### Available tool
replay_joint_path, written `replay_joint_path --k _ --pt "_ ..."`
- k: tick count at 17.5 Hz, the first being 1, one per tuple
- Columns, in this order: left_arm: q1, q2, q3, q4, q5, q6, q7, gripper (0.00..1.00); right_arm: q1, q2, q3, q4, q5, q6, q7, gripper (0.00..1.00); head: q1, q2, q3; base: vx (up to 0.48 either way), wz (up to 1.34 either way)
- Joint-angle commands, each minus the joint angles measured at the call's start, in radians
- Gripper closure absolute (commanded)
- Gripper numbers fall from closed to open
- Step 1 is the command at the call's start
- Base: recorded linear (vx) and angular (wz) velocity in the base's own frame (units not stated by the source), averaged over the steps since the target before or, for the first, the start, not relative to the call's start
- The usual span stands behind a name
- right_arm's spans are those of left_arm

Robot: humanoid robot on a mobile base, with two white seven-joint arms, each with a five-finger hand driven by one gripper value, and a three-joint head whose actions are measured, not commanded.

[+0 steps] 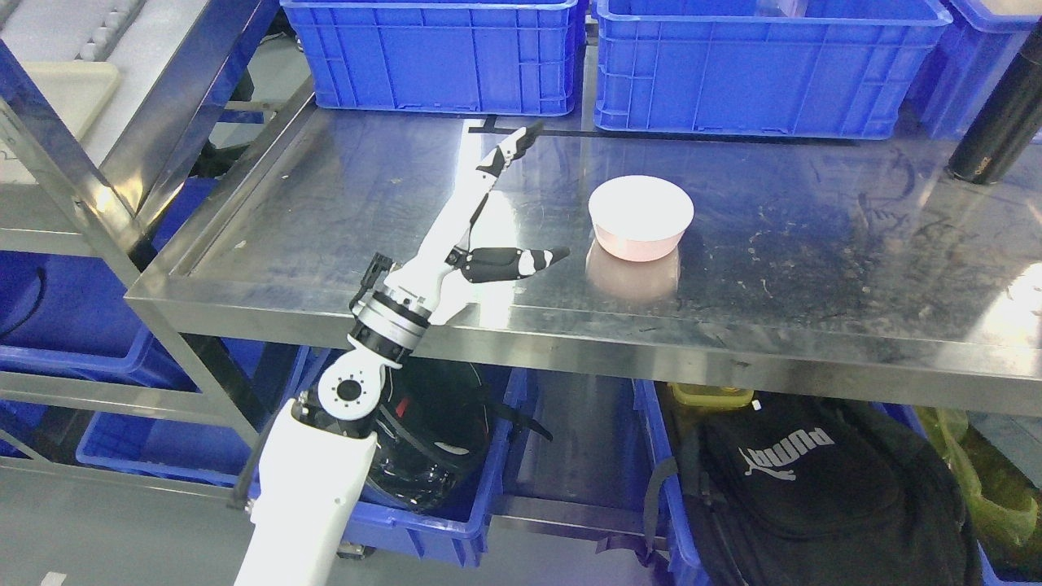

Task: Stack pink IKEA bowl on shelf middle layer
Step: 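Raise the left hand and swing it toward the pink bowl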

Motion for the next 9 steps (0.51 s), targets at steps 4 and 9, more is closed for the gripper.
replay_joint_path --k 4,9 --pt "-0.551 0.166 -0.34 0.0 -0.27 0.411 -0.272 0.01 0.023 -0.017 0.0 -0.017 0.0 0.0 0.0 0.0 0.0 0.0 0.0 0.0 0.0" --pt "-0.526 0.122 -0.391 0.0 -0.382 0.413 -0.424 0.04 0.023 -0.017 0.0 -0.017 0.0 0.0 0.0 0.0 0.0 0.0 0.0 0.0 -0.01"
